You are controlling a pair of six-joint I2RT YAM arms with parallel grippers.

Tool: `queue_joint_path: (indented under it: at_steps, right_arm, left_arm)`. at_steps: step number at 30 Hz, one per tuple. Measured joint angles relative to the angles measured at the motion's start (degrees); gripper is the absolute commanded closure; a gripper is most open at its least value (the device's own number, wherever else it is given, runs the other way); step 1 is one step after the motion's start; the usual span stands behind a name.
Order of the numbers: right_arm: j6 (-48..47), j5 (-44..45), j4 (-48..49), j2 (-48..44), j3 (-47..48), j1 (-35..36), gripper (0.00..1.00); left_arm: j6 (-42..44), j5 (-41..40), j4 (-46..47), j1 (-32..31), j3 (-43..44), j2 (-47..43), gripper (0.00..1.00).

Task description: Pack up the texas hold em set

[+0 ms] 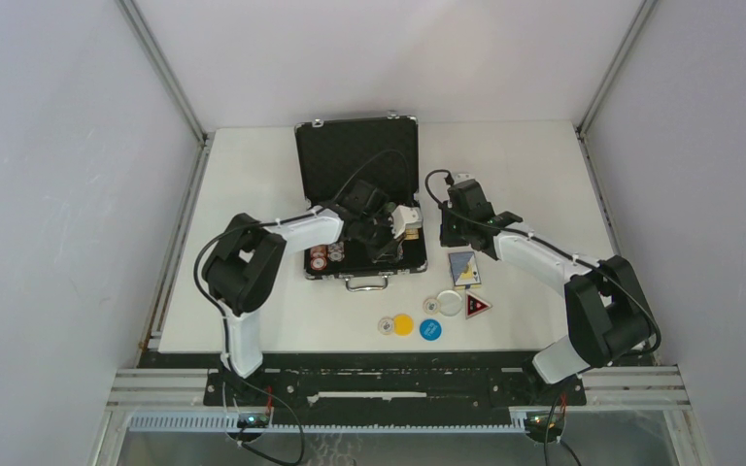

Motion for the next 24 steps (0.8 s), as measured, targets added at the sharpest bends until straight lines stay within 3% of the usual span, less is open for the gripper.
queue_joint_path:
  at_steps: [24]
  right_arm:
    - [0.0, -1.4, 0.4, 0.3, 0.0, 0.0, 1.0]
  left_arm:
    - [0.0, -1.6, -2.8, 0.0, 0.8, 0.1, 0.85]
